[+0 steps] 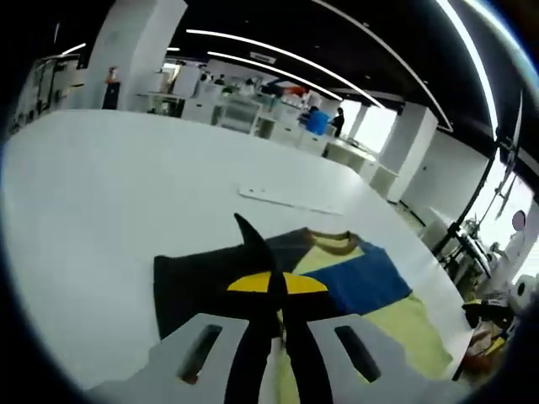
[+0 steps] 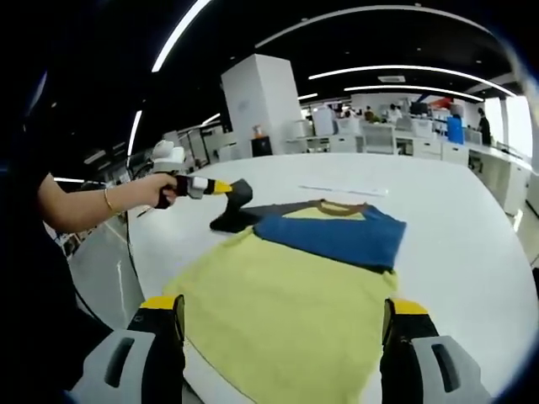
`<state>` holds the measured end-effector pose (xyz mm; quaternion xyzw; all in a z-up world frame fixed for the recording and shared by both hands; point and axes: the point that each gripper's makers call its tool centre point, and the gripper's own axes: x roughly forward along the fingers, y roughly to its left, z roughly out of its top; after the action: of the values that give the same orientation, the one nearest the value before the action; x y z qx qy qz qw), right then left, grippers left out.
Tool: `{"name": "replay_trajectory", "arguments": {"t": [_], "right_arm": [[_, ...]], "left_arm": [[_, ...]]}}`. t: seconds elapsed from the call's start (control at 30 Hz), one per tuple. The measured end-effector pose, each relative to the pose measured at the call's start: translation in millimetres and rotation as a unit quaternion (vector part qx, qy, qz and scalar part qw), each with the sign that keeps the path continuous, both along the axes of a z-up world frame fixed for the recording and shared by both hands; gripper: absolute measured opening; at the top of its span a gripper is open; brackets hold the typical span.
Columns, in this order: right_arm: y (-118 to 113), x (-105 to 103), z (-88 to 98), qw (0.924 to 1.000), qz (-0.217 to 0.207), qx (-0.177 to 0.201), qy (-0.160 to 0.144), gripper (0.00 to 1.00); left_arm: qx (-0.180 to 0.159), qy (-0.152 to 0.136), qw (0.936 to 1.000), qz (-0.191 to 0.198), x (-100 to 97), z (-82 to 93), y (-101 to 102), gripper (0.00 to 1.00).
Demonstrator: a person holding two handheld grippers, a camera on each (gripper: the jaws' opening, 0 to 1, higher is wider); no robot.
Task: Fold the garment on the visible template until the final outline fits inside the template.
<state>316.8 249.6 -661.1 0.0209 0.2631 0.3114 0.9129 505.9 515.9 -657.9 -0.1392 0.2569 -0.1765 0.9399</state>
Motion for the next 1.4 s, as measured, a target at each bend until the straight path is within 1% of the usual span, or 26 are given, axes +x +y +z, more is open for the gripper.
{"name": "replay_trajectory", "arguments": {"t": [0.4, 0.6, 0.8, 0.9, 1.13, 1.27, 1.4], "right_arm": [[0, -2, -1.7, 1.0, -0.002, 0.007, 0.001, 0.98], [-2, -2, -3.1, 1.0, -0.002, 0.009, 0.003, 0.98], [-6, -2, -5.6, 0.9999, -0.005, 0.009, 0.006, 0.98], [-6, -2, -6.5, 0.9999, -0.005, 0.009, 0.008, 0.97], [-5, -2, -6.8, 0.9999, -0.001, 0.01, 0.01, 0.99], [-3, -1, -5.0, 0.9999, 0.006, 0.008, 0.001, 0.99], [-2, 0, -3.6, 0.9999, 0.01, 0.011, -0.003, 0.99]], "left_arm": [[-0.013, -0.004, 0.9996, -0.023, 5.3, 3.2, -35, 0.01], [-0.014, -0.018, 0.9984, -0.052, 10.7, 7.7, -58, 0.01], [-0.015, -0.019, 0.9968, -0.076, 11.0, 8.4, -82, 0.01], [-0.02, -0.019, 0.9963, -0.082, 12.5, 9.1, -90, 0.01], [-0.032, -0.022, 0.9945, -0.097, 22.7, 9.2, -110, 0.01], [-0.04, -0.034, 0.9927, -0.108, 24.9, 16.0, -123, 0.0], [-0.043, -0.036, 0.9915, -0.117, 29.7, 17.7, -133, 0.0]]}}
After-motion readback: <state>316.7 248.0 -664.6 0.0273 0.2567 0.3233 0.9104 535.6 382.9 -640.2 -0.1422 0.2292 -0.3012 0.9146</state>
